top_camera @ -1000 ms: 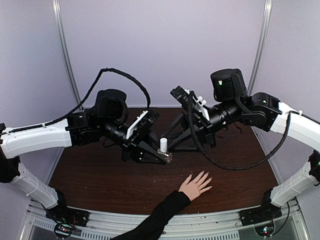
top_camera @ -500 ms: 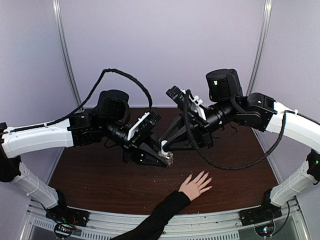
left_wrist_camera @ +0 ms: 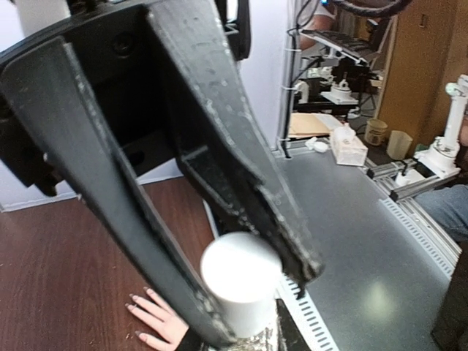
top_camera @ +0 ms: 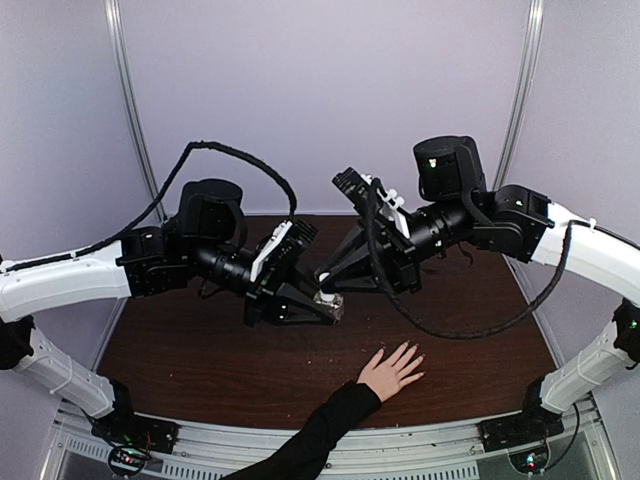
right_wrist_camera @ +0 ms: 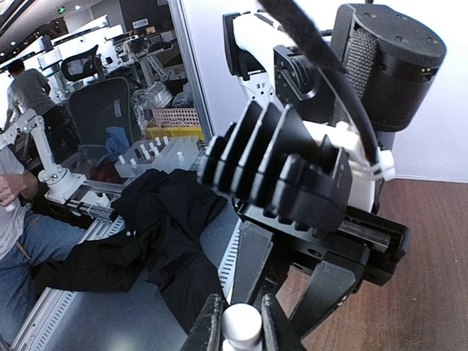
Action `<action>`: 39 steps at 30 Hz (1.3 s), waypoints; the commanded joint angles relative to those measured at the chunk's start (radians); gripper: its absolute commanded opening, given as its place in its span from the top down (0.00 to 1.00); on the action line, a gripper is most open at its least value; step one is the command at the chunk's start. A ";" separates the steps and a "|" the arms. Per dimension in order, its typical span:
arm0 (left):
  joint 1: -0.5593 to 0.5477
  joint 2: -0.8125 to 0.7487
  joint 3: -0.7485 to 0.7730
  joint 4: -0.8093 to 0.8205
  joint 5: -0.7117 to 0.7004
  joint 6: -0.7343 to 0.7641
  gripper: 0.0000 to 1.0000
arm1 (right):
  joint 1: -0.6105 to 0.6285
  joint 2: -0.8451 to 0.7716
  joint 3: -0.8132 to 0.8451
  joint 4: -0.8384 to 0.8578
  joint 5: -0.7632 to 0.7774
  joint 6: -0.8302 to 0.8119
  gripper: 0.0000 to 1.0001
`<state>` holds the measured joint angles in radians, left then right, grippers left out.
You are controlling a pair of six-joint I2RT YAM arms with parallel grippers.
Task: Paint the nails
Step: Screw the nail polish bottle cap onto the nail polish bottle.
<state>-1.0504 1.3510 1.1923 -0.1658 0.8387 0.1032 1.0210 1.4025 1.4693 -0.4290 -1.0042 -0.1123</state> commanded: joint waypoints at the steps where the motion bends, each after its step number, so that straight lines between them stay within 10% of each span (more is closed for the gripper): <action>1: 0.035 -0.062 -0.029 0.126 -0.173 -0.043 1.00 | 0.011 -0.003 0.017 -0.070 0.019 -0.015 0.85; 39: 0.039 0.046 0.005 0.306 -0.986 -0.232 1.00 | 0.033 0.029 -0.053 0.039 0.819 0.104 0.87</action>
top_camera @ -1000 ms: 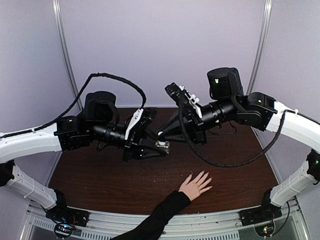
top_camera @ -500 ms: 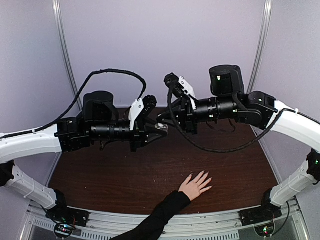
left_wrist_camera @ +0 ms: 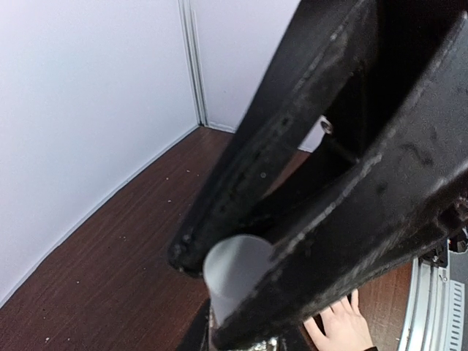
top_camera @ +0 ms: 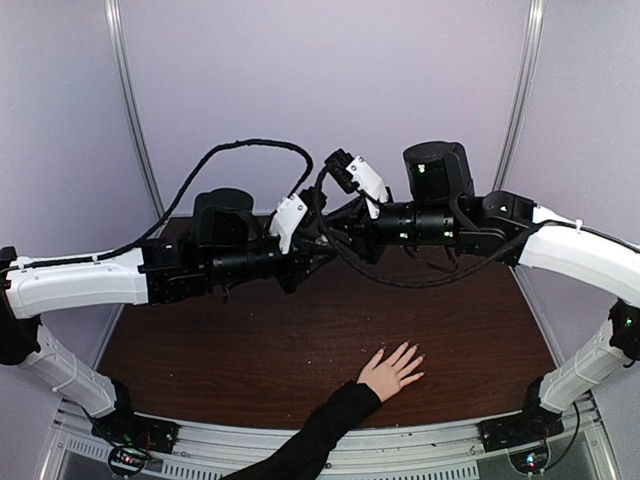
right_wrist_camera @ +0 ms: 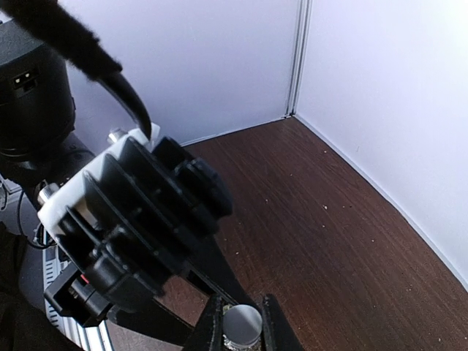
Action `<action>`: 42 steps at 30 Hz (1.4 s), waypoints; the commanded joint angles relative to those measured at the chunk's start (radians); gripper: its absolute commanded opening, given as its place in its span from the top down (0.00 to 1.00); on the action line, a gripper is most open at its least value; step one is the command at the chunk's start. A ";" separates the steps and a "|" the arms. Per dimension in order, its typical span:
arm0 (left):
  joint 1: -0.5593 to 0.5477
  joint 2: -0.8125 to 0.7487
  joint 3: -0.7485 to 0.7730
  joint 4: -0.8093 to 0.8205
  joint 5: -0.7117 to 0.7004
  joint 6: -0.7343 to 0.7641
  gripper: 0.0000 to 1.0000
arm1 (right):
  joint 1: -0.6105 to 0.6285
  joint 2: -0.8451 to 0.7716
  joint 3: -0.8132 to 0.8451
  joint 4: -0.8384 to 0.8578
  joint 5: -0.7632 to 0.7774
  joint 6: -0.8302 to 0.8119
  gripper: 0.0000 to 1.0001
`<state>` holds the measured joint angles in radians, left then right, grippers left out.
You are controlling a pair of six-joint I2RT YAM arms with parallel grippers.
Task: Paint the nails
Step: Screw the nail polish bottle cap onto the nail polish bottle.
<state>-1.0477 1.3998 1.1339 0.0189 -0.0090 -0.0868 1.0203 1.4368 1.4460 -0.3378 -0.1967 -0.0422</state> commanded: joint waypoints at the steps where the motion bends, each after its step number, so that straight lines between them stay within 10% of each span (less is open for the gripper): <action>1: 0.035 -0.004 0.063 0.121 -0.136 -0.044 1.00 | 0.034 -0.007 -0.031 -0.052 0.015 0.037 0.87; 22: 0.037 -0.104 -0.017 0.056 0.296 0.043 1.00 | -0.027 -0.183 -0.060 -0.100 -0.157 -0.010 0.45; 32: 0.037 -0.104 0.033 -0.119 0.829 0.183 1.00 | -0.029 -0.194 0.004 -0.203 -0.618 -0.126 0.48; 42: 0.023 -0.051 0.085 -0.153 1.012 0.189 1.00 | -0.003 -0.114 0.068 -0.203 -0.786 -0.116 0.52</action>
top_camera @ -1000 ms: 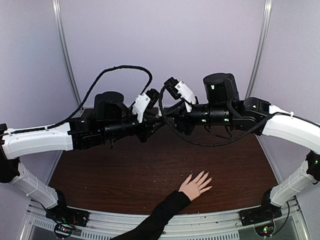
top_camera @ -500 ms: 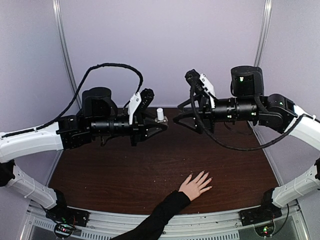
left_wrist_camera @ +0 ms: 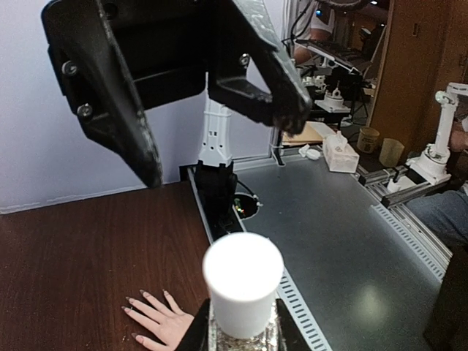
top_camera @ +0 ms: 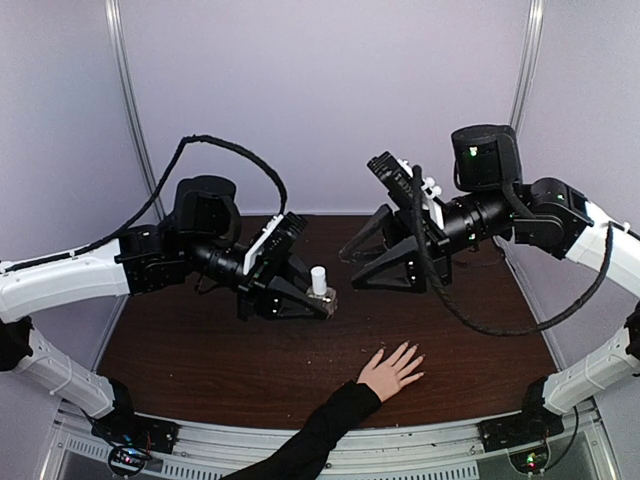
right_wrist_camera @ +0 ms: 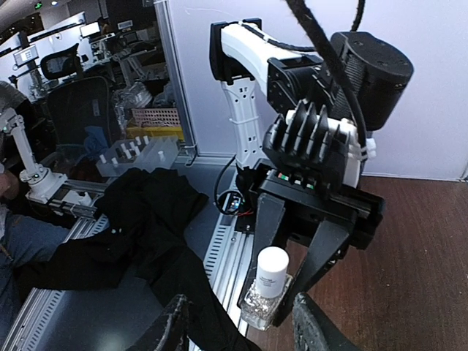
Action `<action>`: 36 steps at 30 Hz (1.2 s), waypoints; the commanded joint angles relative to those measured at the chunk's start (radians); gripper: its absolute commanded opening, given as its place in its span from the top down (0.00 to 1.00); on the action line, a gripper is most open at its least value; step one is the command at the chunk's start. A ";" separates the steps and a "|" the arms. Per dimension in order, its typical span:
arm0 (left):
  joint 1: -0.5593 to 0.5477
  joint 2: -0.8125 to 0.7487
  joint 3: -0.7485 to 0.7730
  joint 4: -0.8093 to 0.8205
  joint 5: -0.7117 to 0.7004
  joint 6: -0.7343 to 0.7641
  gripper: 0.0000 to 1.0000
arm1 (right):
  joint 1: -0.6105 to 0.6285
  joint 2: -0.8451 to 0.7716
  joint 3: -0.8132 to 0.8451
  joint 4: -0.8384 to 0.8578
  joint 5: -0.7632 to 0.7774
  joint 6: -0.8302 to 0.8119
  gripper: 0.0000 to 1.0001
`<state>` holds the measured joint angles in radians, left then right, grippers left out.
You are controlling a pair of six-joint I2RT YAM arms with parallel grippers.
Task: Paint the nails
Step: Screw the nail polish bottle cap onto the nail polish bottle.
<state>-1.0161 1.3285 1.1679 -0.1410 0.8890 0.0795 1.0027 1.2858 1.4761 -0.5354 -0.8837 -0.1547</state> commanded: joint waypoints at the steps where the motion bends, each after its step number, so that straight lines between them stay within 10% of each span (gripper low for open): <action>1: -0.013 0.028 0.058 0.000 0.121 0.025 1.00 | 0.018 0.045 0.041 -0.004 -0.106 -0.003 0.52; 17: -0.048 0.091 0.124 -0.064 0.162 0.065 1.00 | 0.040 0.116 0.073 0.029 -0.183 0.022 0.55; 36: -0.048 0.050 0.108 -0.063 0.017 0.069 1.00 | 0.048 0.135 0.070 -0.015 -0.176 0.002 0.82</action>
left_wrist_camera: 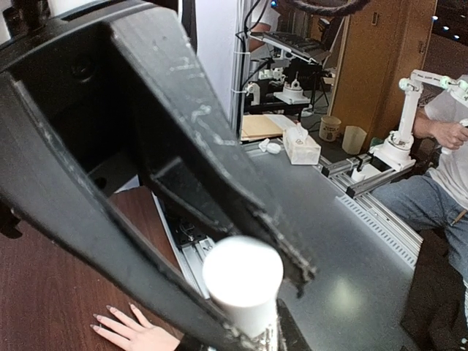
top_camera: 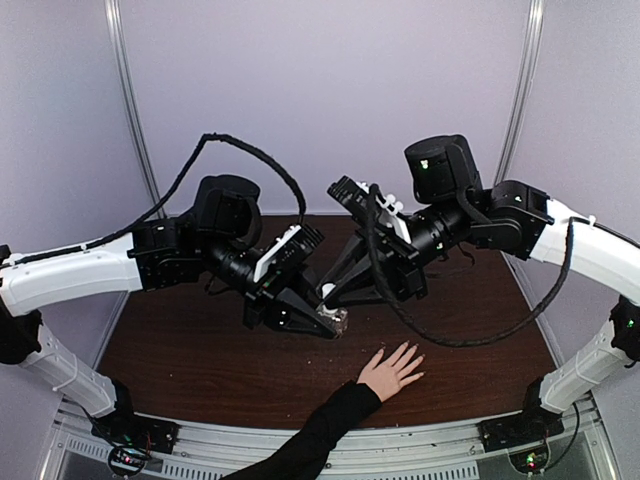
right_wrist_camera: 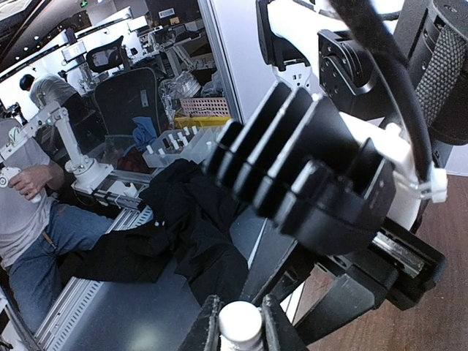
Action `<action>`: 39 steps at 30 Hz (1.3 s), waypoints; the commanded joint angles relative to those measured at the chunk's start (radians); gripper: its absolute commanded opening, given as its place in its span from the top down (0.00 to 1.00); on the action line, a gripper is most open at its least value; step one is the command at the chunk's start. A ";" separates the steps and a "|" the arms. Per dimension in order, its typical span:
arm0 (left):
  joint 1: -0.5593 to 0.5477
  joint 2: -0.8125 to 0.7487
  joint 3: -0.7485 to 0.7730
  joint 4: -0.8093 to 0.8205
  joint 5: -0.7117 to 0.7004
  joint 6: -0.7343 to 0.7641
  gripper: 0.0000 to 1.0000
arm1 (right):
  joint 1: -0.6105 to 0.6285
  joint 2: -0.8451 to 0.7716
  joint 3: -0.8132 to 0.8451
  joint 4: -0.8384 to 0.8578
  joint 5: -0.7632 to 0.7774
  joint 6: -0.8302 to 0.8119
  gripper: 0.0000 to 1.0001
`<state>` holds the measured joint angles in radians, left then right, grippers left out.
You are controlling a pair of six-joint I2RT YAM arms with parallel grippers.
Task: Paint the nails
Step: Screw the nail polish bottle cap onto the nail polish bottle.
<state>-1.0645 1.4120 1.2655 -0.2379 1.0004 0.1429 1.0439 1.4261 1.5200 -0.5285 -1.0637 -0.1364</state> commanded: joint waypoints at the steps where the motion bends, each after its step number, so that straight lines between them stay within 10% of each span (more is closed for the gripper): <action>1: 0.001 -0.037 0.007 0.035 -0.118 0.006 1.00 | 0.008 -0.008 0.025 -0.030 0.015 -0.024 0.83; 39: 0.015 -0.025 -0.066 0.377 -1.066 -0.256 1.00 | 0.008 -0.031 -0.054 0.032 0.768 0.043 0.91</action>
<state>-1.0744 1.3567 1.1706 -0.0406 0.1753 -0.0578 1.0264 1.4014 1.5043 -0.4618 -0.3950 -0.1654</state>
